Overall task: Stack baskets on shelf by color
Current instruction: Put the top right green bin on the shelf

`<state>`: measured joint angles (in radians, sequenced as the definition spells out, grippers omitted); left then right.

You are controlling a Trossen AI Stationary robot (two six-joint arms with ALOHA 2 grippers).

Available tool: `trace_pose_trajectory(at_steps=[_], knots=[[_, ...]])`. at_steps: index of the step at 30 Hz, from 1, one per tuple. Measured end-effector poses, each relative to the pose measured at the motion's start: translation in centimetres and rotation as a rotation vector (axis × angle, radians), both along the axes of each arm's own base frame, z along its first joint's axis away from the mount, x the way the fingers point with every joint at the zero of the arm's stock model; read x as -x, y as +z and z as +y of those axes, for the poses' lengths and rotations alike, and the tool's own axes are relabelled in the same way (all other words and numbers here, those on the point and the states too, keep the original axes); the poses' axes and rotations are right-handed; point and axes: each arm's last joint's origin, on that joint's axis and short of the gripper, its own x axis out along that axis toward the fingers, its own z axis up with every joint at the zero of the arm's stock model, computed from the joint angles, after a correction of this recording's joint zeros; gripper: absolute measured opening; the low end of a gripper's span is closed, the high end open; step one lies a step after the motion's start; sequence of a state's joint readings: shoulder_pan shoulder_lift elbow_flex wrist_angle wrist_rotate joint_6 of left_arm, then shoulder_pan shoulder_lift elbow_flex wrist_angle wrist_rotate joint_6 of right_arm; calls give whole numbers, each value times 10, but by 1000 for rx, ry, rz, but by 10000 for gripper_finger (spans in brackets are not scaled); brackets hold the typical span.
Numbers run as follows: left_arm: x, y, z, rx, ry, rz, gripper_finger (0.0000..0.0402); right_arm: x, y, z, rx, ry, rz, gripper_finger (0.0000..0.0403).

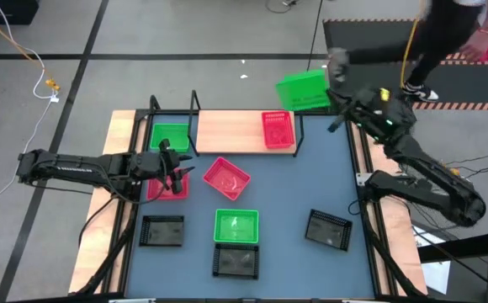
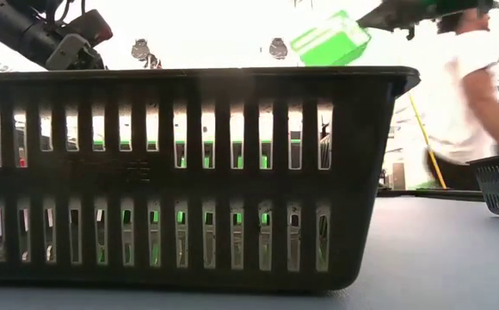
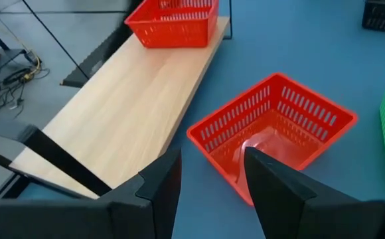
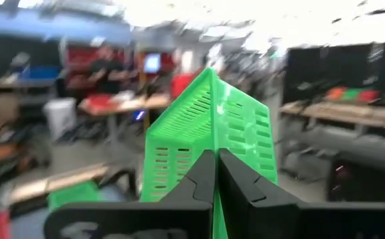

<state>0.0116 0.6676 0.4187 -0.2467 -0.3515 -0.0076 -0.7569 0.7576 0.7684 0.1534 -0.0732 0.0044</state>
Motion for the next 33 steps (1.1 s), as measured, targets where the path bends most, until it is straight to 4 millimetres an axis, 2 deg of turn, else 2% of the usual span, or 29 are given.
trace_pose_trajectory(at_steps=[5, 9, 14, 16, 19, 22, 25, 33], knots=[[-1, 1, 0, 6, 3, -19, 168, -53, 2, -20, 4, 173, 161, 1], [0, 1, 0, 21, 11, -19, 168, -98, 13, -35, 41, 361, 282, 1], [0, 1, 0, 43, 23, -28, 168, -157, 12, -55, 35, 450, 497, 1], [0, 1, 0, 44, 24, -29, 168, -177, 15, -61, 63, 477, 558, 1], [0, 1, 0, 48, 25, -31, 168, -203, 8, -69, 68, 534, 666, 1], [0, 1, 0, 62, 33, -33, 168, -224, -3, -73, 28, 584, 758, 1], [0, 0, 0, 66, 35, -30, 168, -237, -8, -75, -27, 651, 796, 1], [0, 1, 0, 58, 30, -33, 168, -252, -36, -91, -170, 679, 906, 1]])
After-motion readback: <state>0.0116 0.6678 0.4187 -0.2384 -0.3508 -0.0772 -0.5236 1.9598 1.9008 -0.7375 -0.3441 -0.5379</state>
